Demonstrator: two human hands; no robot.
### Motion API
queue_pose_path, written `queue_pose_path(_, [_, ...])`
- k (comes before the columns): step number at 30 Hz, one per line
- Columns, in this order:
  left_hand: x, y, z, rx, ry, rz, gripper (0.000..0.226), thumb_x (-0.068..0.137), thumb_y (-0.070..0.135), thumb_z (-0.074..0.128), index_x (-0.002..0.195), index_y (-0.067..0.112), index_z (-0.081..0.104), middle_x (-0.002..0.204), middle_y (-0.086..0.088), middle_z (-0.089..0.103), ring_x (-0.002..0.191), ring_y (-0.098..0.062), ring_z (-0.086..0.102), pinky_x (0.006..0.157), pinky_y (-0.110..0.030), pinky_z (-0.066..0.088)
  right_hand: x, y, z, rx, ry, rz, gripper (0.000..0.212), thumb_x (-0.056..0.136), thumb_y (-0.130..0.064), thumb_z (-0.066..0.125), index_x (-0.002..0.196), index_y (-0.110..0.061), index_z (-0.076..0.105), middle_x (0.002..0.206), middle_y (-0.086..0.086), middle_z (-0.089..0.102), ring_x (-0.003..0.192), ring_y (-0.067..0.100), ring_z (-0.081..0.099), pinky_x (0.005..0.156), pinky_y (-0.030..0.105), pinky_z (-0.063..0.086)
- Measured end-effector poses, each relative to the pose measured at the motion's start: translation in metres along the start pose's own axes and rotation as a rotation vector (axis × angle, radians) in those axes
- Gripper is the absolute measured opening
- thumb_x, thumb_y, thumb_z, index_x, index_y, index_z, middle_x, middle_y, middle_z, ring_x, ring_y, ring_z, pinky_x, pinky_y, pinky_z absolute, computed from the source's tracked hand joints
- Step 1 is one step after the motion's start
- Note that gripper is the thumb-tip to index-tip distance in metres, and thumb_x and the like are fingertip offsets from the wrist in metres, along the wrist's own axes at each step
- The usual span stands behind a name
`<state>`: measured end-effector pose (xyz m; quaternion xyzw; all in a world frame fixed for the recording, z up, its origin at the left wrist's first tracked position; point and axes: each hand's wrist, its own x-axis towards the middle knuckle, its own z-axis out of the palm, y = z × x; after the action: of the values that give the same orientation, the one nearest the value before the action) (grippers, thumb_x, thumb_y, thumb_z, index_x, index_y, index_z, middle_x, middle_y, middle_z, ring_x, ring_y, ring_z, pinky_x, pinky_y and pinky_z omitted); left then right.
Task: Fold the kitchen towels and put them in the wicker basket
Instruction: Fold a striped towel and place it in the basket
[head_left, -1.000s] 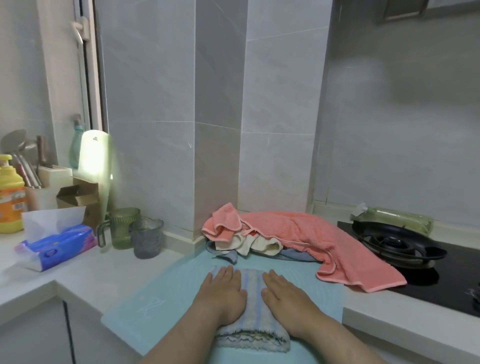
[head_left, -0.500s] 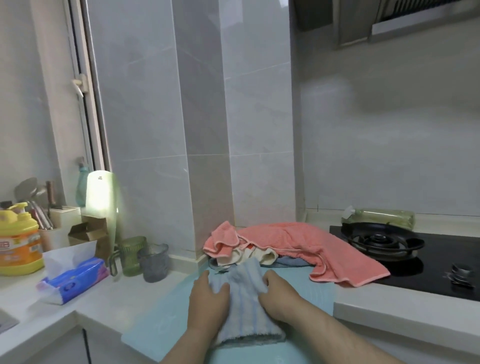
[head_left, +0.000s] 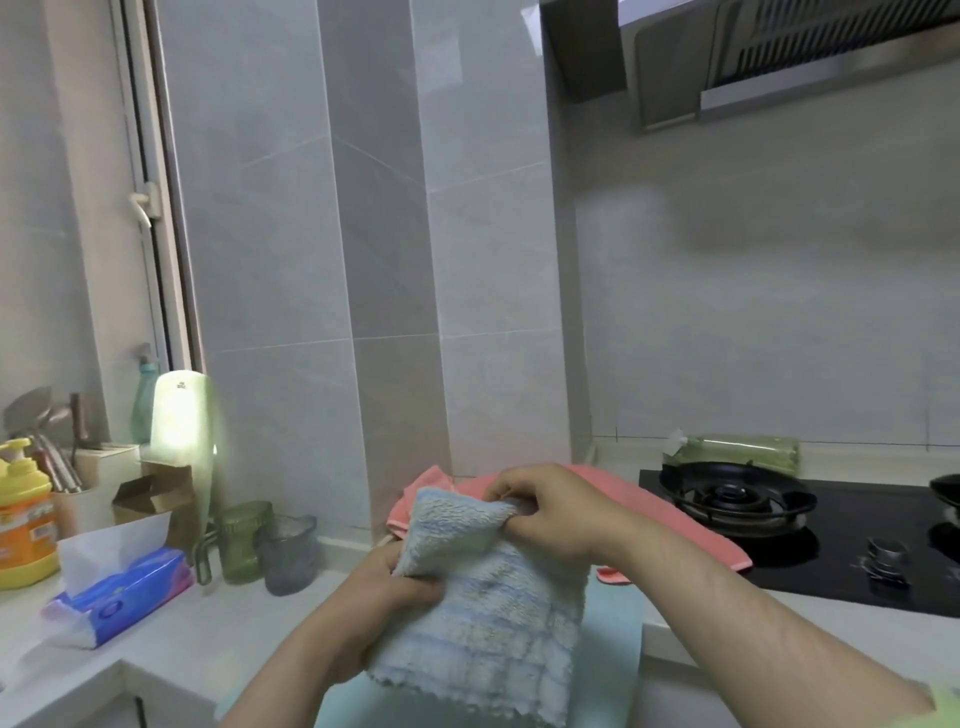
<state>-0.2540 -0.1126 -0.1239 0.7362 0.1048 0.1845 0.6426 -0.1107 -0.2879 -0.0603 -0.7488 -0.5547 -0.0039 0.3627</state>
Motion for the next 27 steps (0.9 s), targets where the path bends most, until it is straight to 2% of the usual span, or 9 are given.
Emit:
queue_pose_path(3, [-0.006,-0.004,0.003,-0.157,0.039,-0.008,0.035,0.075,-0.011,0.064,0.108,0.001,0.066,0.102,-0.027,0.070,0.091,-0.042,0.069,0.085,-0.050,0.054,-0.008,0.013,0.007,0.078,0.138,0.096,0.043,0.082,-0.026,0.070,0.123,-0.035,0.060,0.116,-0.019,0.061,0.103,-0.003,0.057,0.091,0.020,0.048])
queue_pose_path(5, [-0.009,-0.011,0.001,-0.311,0.039,-0.018,0.044,0.070,-0.011,0.066,0.113,-0.001,0.064,0.109,-0.031,0.067,0.097,-0.048,0.066,0.088,-0.056,0.052,-0.022,0.026,0.020,0.321,0.243,0.194,0.051,0.084,-0.034,0.073,0.129,-0.036,0.050,0.116,-0.022,0.055,0.100,-0.006,0.054,0.082,0.011,0.043])
queue_pose_path(7, [-0.006,-0.023,0.000,-0.436,0.068,-0.036,0.047,0.072,-0.011,0.062,0.118,-0.001,0.061,0.114,-0.035,0.064,0.104,-0.055,0.061,0.096,-0.065,0.044,-0.035,0.044,0.044,0.709,0.107,0.247,0.046,0.082,-0.044,0.074,0.121,-0.033,0.052,0.113,-0.021,0.060,0.094,-0.005,0.063,0.073,0.009,0.049])
queue_pose_path(9, [-0.001,-0.037,-0.003,-0.487,0.095,-0.070,0.048,0.075,-0.010,0.060,0.122,-0.002,0.058,0.117,-0.035,0.062,0.106,-0.056,0.059,0.100,-0.067,0.040,-0.036,0.065,0.075,0.946,-0.038,0.316,0.077,0.062,-0.054,0.085,0.125,-0.019,0.058,0.119,0.000,0.070,0.105,0.017,0.069,0.088,0.031,0.057])
queue_pose_path(11, [0.002,-0.047,-0.004,-0.493,0.092,-0.104,0.057,0.070,-0.011,0.067,0.125,-0.002,0.057,0.120,-0.034,0.061,0.108,-0.055,0.059,0.103,-0.066,0.038,-0.031,0.081,0.097,1.054,-0.082,0.360,0.096,0.042,-0.046,0.096,0.123,-0.007,0.062,0.117,0.013,0.071,0.109,0.031,0.067,0.094,0.044,0.053])
queue_pose_path(14, [0.003,-0.059,-0.009,-0.442,0.093,-0.139,0.053,0.073,-0.008,0.072,0.124,-0.002,0.058,0.120,-0.031,0.063,0.108,-0.050,0.062,0.098,-0.058,0.046,-0.018,0.097,0.108,1.032,-0.015,0.415,0.073,0.052,-0.018,0.090,0.119,-0.001,0.064,0.109,0.016,0.073,0.103,0.034,0.069,0.088,0.041,0.056])
queue_pose_path(16, [0.006,-0.068,-0.014,-0.351,0.097,-0.145,0.041,0.081,-0.005,0.069,0.121,-0.002,0.062,0.118,-0.026,0.066,0.103,-0.041,0.067,0.080,-0.045,0.058,-0.013,0.107,0.110,1.011,-0.015,0.464,0.049,0.067,0.000,0.074,0.116,0.001,0.066,0.107,0.017,0.073,0.102,0.034,0.069,0.093,0.043,0.054])
queue_pose_path(18, [0.010,-0.074,-0.017,-0.287,0.087,-0.147,0.033,0.085,-0.003,0.063,0.118,-0.003,0.064,0.114,-0.022,0.069,0.099,-0.034,0.070,0.070,-0.033,0.059,-0.009,0.113,0.110,0.968,-0.068,0.498,0.049,0.065,0.004,0.065,0.114,0.000,0.067,0.107,0.018,0.073,0.103,0.036,0.068,0.098,0.048,0.050])
queue_pose_path(27, [0.020,-0.094,-0.023,-0.291,0.122,-0.175,0.029,0.084,-0.009,0.059,0.112,-0.008,0.067,0.111,-0.030,0.067,0.102,-0.045,0.066,0.084,-0.045,0.057,-0.004,0.128,0.114,0.901,-0.087,0.475,0.044,0.083,0.018,0.057,0.119,-0.007,0.062,0.109,0.012,0.074,0.102,0.030,0.070,0.094,0.043,0.054])
